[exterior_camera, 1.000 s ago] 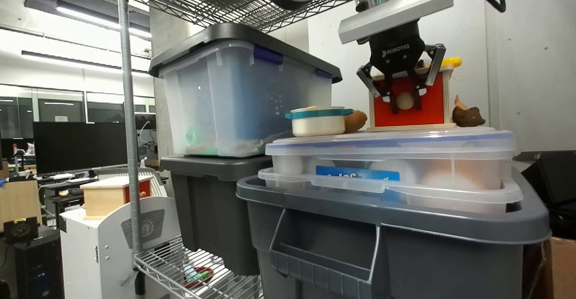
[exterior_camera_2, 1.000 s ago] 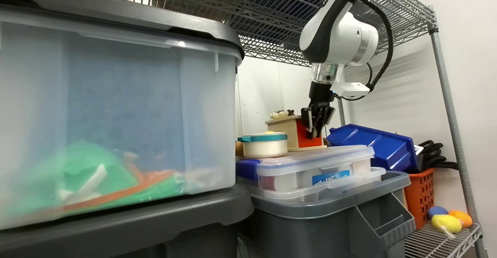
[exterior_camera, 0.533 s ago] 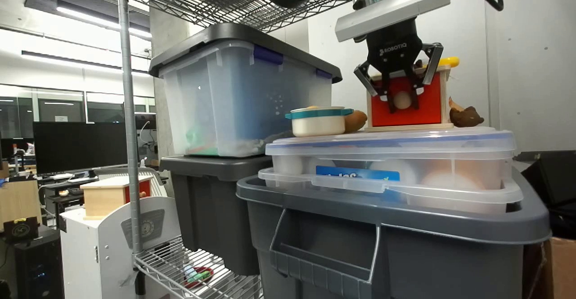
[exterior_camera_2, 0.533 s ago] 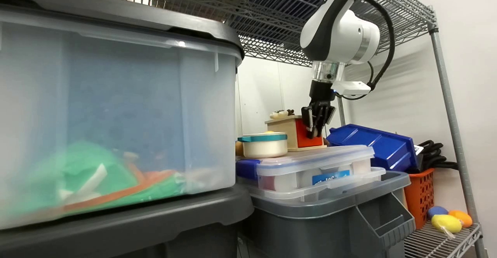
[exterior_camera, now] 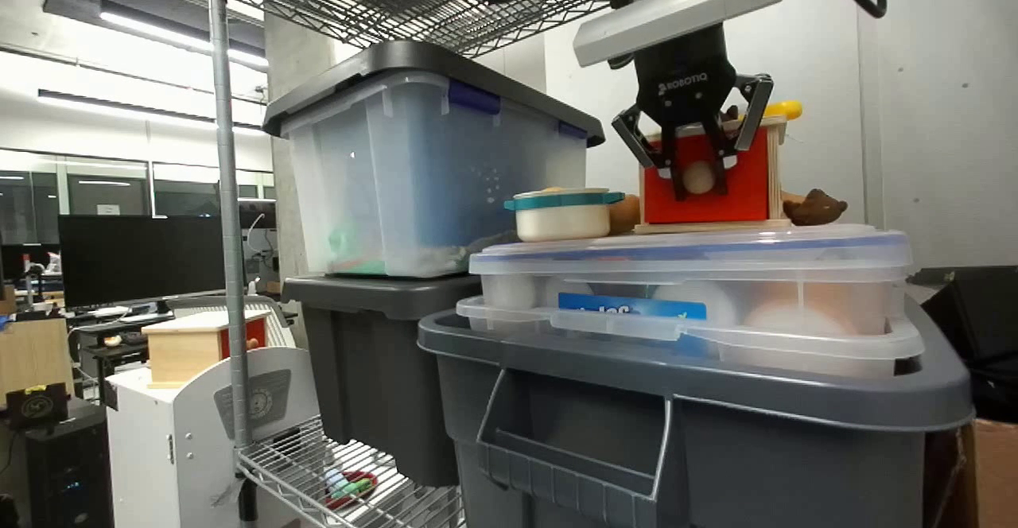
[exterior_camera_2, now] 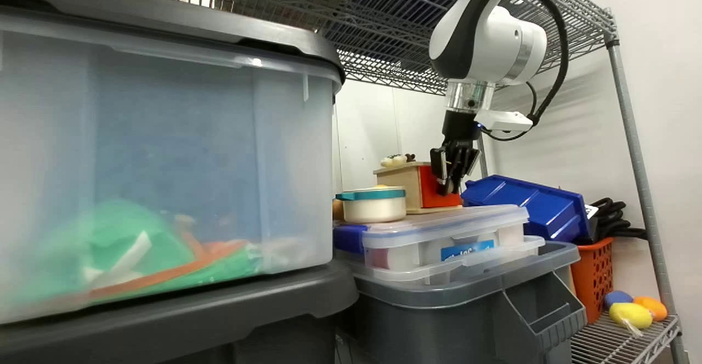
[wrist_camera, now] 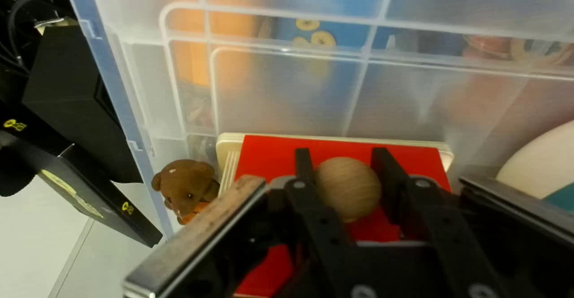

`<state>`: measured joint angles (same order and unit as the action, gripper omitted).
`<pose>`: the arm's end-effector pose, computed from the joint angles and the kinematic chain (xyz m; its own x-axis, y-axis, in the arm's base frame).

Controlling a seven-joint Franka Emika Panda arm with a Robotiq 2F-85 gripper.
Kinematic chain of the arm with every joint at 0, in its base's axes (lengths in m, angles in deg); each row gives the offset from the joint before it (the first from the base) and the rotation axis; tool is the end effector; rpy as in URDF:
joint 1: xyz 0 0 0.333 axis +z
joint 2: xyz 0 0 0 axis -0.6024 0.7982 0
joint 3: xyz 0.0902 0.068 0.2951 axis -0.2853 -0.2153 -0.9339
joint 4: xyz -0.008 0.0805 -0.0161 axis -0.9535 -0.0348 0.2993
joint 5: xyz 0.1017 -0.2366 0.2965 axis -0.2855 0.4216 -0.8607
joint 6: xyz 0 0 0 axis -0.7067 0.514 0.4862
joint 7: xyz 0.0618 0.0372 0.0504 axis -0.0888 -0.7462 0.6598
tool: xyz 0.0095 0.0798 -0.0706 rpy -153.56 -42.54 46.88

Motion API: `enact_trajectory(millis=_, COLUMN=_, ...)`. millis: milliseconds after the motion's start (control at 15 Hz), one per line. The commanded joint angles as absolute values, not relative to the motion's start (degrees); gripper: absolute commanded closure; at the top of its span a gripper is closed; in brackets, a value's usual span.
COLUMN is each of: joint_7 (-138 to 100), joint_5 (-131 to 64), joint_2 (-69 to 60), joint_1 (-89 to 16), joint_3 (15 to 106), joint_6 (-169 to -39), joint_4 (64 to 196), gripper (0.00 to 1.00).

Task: Open the red drawer, pick up the knife from the top of the drawer and put it in the red drawer

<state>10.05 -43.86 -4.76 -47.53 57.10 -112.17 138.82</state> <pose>0.6594 -0.1255 0.4500 0.8872 0.1591 0.4331 0.1392 -0.9872 0.0775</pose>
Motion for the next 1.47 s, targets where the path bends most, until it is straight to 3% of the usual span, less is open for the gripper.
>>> enact_trajectory(millis=0, joint_7=12.2, joint_5=-46.6, joint_2=-7.9, joint_1=-48.2, joint_3=56.3, joint_6=-112.1, joint_4=142.1, gripper=0.88)
enact_trajectory(millis=1400, joint_7=14.3, joint_5=-42.2, joint_2=-12.1, joint_1=-47.0, joint_3=58.2, joint_6=-111.6, joint_4=147.8, gripper=0.88)
